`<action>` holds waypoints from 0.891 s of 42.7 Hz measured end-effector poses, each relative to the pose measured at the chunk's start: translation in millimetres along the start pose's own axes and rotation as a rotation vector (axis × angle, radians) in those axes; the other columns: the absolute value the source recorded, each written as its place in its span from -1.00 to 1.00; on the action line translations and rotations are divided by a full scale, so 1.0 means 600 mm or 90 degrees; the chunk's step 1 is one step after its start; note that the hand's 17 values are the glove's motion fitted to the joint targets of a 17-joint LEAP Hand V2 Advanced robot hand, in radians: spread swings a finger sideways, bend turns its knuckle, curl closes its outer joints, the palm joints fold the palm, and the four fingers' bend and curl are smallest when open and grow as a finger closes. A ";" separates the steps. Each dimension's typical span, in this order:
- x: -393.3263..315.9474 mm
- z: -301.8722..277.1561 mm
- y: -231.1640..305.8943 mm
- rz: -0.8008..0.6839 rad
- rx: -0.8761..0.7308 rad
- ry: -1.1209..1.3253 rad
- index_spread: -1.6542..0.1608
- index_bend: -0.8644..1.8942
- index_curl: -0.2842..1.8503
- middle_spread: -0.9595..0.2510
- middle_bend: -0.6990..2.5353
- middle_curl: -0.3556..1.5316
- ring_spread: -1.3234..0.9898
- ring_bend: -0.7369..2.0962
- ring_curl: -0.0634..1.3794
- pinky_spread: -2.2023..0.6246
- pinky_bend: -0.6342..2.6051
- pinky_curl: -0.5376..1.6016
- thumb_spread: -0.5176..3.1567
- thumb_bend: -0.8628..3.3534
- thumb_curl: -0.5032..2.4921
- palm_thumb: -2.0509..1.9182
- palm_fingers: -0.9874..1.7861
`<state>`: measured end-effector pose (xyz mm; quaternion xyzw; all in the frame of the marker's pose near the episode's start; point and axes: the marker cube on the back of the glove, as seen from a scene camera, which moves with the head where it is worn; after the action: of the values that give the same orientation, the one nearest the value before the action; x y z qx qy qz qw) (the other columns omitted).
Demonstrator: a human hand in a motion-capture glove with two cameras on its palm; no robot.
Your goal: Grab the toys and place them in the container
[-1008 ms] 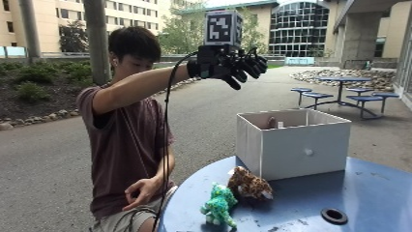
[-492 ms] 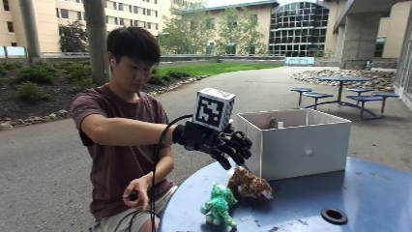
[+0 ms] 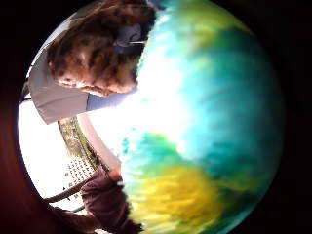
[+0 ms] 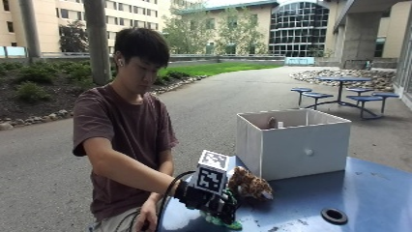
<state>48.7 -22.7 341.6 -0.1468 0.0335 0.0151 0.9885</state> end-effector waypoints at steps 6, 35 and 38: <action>-0.002 0.011 -0.011 -0.005 0.079 -0.066 0.68 0.06 -0.44 0.39 -0.03 0.01 -0.10 0.15 -0.33 0.36 -0.34 -0.29 0.09 -0.45 -0.34 0.38 0.66; -0.102 -0.400 0.074 -0.026 0.097 -0.073 0.67 0.50 -0.06 0.26 0.32 0.33 -0.17 0.56 0.08 0.27 0.05 0.02 -0.32 -0.57 -0.09 0.31 0.50; -0.128 -0.481 0.085 -0.028 0.136 -0.052 0.66 0.50 -0.03 0.25 0.33 0.35 -0.17 0.57 0.10 0.27 0.06 0.04 -0.34 -0.58 -0.08 0.31 0.48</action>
<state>-47.5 -59.7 56.6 -0.0407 -0.0083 -0.0042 0.9991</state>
